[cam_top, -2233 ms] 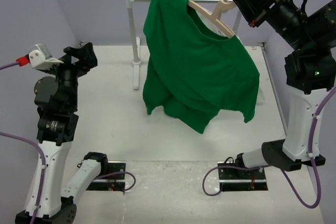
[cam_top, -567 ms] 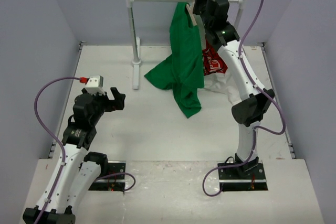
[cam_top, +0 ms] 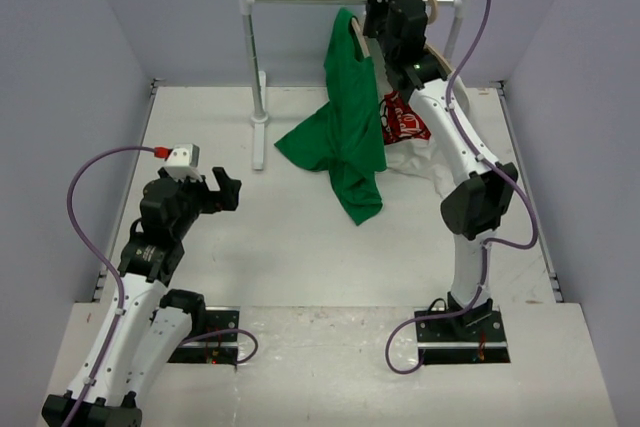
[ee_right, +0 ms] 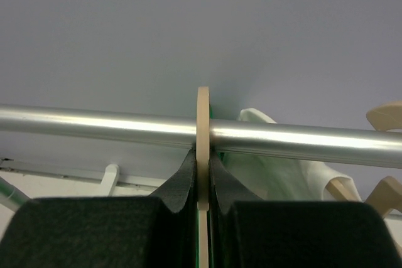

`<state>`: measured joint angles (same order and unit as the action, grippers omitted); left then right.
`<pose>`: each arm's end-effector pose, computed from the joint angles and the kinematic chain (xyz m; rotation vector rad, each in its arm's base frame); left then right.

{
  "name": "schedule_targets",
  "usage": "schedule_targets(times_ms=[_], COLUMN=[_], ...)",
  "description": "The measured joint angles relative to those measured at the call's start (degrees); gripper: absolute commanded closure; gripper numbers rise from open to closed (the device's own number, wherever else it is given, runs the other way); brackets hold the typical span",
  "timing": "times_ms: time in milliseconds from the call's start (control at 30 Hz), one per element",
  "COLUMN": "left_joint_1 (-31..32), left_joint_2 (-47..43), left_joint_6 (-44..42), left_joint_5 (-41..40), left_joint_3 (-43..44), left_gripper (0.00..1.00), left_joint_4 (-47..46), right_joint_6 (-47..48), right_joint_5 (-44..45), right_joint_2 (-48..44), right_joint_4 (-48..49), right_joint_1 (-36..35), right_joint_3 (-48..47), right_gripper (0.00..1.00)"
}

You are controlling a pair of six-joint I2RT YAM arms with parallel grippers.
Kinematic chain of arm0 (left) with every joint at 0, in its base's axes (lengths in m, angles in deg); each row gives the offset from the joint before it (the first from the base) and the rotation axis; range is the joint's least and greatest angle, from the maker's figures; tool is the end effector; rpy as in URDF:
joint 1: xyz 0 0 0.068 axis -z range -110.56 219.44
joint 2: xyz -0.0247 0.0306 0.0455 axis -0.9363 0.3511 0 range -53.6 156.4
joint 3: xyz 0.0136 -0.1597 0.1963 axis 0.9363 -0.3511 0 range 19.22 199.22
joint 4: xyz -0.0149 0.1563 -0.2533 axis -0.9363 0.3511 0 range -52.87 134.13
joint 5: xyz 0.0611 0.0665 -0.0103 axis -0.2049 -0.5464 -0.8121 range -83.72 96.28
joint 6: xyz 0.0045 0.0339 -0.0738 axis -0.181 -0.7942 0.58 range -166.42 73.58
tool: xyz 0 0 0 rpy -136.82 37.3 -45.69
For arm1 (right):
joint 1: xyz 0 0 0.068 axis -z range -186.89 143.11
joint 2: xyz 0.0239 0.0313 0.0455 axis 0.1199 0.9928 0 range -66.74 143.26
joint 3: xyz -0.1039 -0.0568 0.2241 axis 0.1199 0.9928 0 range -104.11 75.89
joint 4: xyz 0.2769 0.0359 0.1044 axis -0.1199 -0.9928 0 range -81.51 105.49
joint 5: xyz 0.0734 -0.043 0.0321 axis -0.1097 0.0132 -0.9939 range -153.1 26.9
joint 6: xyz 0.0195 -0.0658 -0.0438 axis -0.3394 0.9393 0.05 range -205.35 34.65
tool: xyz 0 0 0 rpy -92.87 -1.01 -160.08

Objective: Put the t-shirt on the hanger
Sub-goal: Place the hanger at the clothesline.

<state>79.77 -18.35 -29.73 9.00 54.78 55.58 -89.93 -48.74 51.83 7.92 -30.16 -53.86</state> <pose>0.2369 -0.0466 0.2708 -0.0731 1.9024 -0.3661 0.5080 0.1995 0.4506 -0.0450 1.5124 0.2010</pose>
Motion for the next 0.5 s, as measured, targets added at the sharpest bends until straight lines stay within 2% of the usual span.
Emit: schedule_targets(times_ms=[67, 167, 233, 300, 333, 500], left_joint_1=[0.00, 0.00, 0.01, 0.01, 0.00, -0.32], left_joint_2=[0.03, 0.10, 0.31, 0.74, 1.09, 3.48], left_joint_6=[0.00, 0.00, 0.03, 0.18, 0.32, 2.33], left_joint_5=[0.07, 0.03, -0.64, -2.61, -3.98, -12.82], left_joint_3=[0.00, 0.00, 0.00, 0.00, 0.00, 0.51], left_gripper=[0.00, 0.00, 0.00, 0.00, 0.00, 0.00], left_joint_4=[0.00, -0.02, 0.00, 0.08, 0.13, 1.66], right_joint_6=[-0.57, -2.08, -3.02, -3.95, -4.32, -5.62], right_joint_5=[-0.67, -1.29, -1.83, -2.33, -2.64, -4.08], right_joint_2=[-2.14, -5.27, -7.03, -8.58, -9.51, -17.02], right_joint_4=[2.03, 3.66, 3.76, 3.57, 3.36, -1.09], right_joint_1=[0.05, 0.05, 0.05, 0.05, 0.05, 0.05], right_joint_3=[3.85, 9.07, 11.89, 13.97, 15.03, 18.75], right_gripper=[0.75, 0.50, 0.25, 0.06, 0.01, 0.01])
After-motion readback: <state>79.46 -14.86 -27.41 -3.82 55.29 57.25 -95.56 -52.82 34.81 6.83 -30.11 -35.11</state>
